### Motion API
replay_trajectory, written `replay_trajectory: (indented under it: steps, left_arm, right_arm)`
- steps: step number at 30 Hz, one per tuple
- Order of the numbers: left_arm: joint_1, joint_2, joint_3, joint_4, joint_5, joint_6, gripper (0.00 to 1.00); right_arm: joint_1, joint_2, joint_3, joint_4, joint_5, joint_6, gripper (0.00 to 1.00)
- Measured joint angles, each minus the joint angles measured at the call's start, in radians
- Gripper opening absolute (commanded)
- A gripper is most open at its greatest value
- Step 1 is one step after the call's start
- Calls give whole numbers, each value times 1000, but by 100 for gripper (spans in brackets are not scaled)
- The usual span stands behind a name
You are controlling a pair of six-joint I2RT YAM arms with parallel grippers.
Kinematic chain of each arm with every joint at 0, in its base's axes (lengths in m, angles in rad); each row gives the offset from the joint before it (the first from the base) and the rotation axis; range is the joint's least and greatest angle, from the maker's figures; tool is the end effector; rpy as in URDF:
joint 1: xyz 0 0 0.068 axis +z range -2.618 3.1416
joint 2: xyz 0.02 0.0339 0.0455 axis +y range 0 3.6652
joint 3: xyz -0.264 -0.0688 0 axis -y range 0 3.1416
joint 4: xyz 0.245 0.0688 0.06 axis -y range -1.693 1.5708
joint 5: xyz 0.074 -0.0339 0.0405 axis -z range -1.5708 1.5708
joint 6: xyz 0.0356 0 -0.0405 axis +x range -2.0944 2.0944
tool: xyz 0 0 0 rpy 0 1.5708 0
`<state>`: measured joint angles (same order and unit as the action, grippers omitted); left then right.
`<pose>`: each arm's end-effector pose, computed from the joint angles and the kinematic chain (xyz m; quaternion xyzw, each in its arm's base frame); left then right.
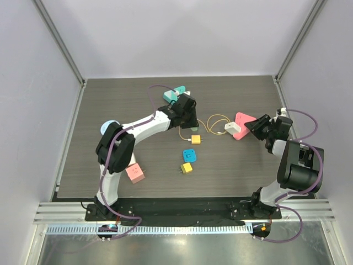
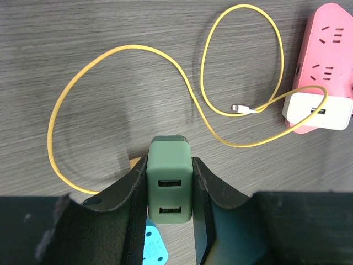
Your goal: Pull the plug off the socket
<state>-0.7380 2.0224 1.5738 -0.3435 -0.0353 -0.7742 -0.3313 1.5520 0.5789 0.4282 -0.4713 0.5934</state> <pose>0.3404 -0.3079 0.2208 -0.0234 0.9247 -0.2485 0.2873 0.2822 -0.0800 0.1539 0.2754 0.8094 0.2640 0.4465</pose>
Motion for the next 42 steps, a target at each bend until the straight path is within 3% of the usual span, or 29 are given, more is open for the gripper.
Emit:
replay_trajectory:
  steps: [10, 13, 14, 17, 21, 29, 35, 42]
  left_arm:
    - [12, 54, -1, 3, 45, 4, 29]
    - [28, 87, -2, 9, 65, -8, 40]
    - [32, 92, -5, 10, 66, -10, 50]
    - [42, 93, -23, 11, 66, -22, 64]
    - [47, 82, -55, 15, 59, -30, 77]
    - [19, -21, -40, -6, 63, -28, 80]
    - [-59, 15, 181, -11, 142, -28, 87]
    - [-149, 180, 417, -1, 211, -34, 86]
  right_arm:
    - [-3, 0, -16, 27, -7, 15, 1]
    - [-3, 0, -18, 28, -8, 15, 1]
    - [-3, 0, -18, 28, -8, 15, 1]
    - [-3, 0, -18, 28, -10, 15, 1]
    - [-3, 0, -18, 28, -13, 15, 1]
    - [-3, 3, -18, 31, -19, 19, 1]
    - [-5, 8, -23, 43, -25, 26, 1]
    - [-5, 8, -23, 43, -26, 29, 1]
